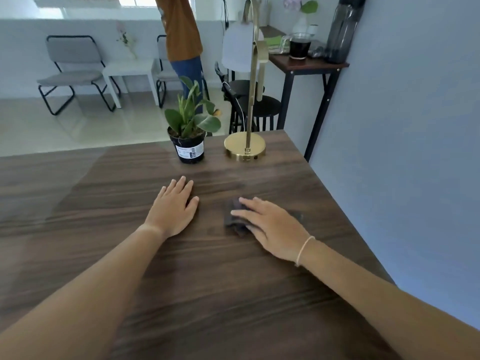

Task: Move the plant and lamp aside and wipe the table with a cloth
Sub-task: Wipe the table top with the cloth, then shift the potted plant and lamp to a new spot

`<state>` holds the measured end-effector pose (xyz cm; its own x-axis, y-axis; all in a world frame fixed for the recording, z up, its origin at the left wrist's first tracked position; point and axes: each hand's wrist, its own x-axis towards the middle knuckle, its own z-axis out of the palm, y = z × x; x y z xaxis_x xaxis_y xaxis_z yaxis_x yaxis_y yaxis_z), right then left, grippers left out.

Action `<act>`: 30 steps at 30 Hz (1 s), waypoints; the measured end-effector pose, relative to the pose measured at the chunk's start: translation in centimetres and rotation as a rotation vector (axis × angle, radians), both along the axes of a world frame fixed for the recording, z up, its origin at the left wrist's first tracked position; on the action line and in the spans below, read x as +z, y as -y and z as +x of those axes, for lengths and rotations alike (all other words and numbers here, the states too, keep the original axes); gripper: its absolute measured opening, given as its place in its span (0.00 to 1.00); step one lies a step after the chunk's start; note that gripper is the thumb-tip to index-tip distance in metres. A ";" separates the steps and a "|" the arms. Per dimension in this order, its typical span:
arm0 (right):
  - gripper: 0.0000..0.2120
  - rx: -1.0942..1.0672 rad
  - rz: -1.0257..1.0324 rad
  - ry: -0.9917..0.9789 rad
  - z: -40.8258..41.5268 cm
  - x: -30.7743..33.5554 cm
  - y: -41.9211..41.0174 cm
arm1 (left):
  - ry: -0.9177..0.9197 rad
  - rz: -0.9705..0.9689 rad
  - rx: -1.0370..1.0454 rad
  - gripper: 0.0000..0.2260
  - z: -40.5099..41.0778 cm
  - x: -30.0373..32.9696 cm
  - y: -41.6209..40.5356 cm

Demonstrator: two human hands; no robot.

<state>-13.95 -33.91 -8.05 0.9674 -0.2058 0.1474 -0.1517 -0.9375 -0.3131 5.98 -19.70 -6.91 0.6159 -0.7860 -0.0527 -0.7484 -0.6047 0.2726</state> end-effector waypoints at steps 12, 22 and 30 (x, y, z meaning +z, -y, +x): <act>0.19 -0.089 0.004 -0.019 0.8 0.6 6.2 | -0.002 -0.037 0.091 0.24 0.1 -0.3 0.8; 0.21 0.106 0.288 -0.050 -5.2 3.4 -1.5 | -0.096 -0.176 0.142 0.25 3.4 2.1 1.4; 0.16 -0.266 0.509 0.242 3.5 5.4 4.4 | -0.212 -0.297 0.196 0.33 7.6 2.8 1.9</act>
